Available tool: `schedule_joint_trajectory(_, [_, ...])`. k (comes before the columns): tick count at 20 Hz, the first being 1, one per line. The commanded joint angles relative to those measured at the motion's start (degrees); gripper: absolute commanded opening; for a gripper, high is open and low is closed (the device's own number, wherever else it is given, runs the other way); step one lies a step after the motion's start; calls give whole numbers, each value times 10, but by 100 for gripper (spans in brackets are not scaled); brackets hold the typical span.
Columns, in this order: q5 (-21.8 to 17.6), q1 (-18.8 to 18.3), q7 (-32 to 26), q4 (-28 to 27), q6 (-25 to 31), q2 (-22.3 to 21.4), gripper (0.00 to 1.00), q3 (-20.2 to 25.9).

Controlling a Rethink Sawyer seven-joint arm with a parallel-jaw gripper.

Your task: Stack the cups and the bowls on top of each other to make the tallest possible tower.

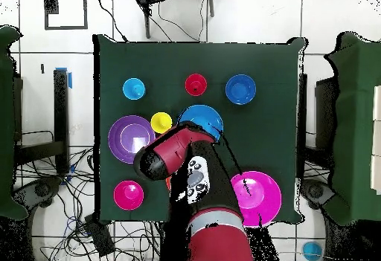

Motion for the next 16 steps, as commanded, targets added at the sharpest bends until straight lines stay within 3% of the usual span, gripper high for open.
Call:
schedule_joint_trajectory(1, [-37,16,39,-38,1,26,0,-7])
schedule_joint_trajectory(16, [-15,37,73,-49,-90,46,0,-14])
